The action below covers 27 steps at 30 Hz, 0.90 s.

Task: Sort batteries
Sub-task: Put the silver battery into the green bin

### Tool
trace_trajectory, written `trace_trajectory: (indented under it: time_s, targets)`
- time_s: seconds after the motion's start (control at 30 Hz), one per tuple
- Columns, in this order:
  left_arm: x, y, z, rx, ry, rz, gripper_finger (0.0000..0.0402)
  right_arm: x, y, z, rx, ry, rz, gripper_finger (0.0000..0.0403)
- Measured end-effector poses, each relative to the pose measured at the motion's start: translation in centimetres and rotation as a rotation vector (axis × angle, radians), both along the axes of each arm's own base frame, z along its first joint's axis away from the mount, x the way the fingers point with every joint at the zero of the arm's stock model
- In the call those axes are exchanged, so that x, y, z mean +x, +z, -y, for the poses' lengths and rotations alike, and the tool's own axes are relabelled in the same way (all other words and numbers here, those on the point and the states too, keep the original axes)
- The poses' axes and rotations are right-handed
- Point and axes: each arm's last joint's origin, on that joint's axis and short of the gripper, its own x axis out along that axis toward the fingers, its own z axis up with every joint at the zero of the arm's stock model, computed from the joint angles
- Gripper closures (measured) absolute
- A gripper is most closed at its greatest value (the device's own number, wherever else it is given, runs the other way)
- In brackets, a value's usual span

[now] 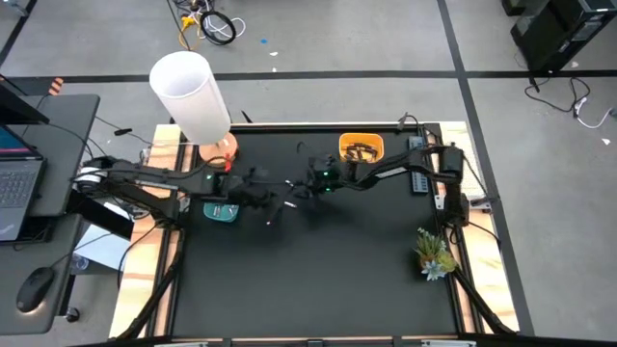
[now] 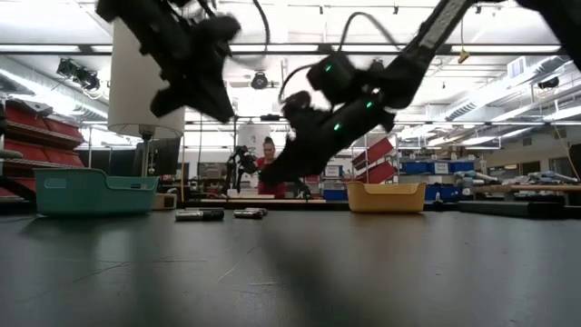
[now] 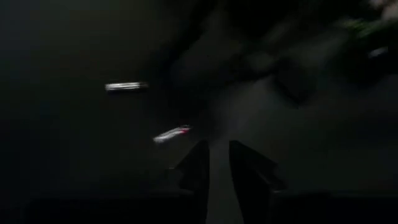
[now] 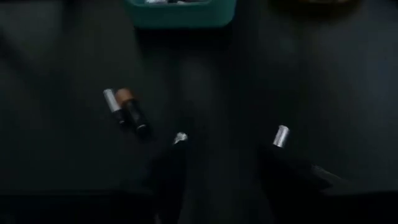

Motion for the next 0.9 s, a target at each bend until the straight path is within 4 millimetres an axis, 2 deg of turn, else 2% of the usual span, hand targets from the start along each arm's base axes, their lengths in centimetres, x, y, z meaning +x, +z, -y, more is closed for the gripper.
trace_trajectory:
  time_s: [0.13,0.33,0.5,0.63,0.73,0.9]
  targets:
    - [-0.7,0.9,1.4,-0.036,0.039,0.048,0.033,1.8,-0.3,0.5,0.005,-0.039,0.029,0.0177]
    - [-1.8,1.6,3.0,-0.08,0.042,0.07,0.0331,2.7,-0.3,1.2,-0.057,-0.153,0.042,0.0148]
    - [-1.9,2.0,3.1,-0.1,0.05,0.091,0.0331,1.8,-2.3,1.8,-0.043,-0.192,-0.016,0.0153]
    - [-1.6,2.4,3.3,-0.123,0.064,0.138,0.0331,1.8,-1.5,3.1,-0.024,-0.244,0.045,0.0166]
    - [-1.4,2.6,3.3,-0.124,0.064,0.166,0.0331,1.2,-2.4,3.8,0.034,-0.296,-0.01,0.0175]
    - [-1.0,3.2,3.2,-0.112,0.09,0.24,0.0331,0.9,-2.6,4.1,0.026,-0.266,-0.066,0.0183]
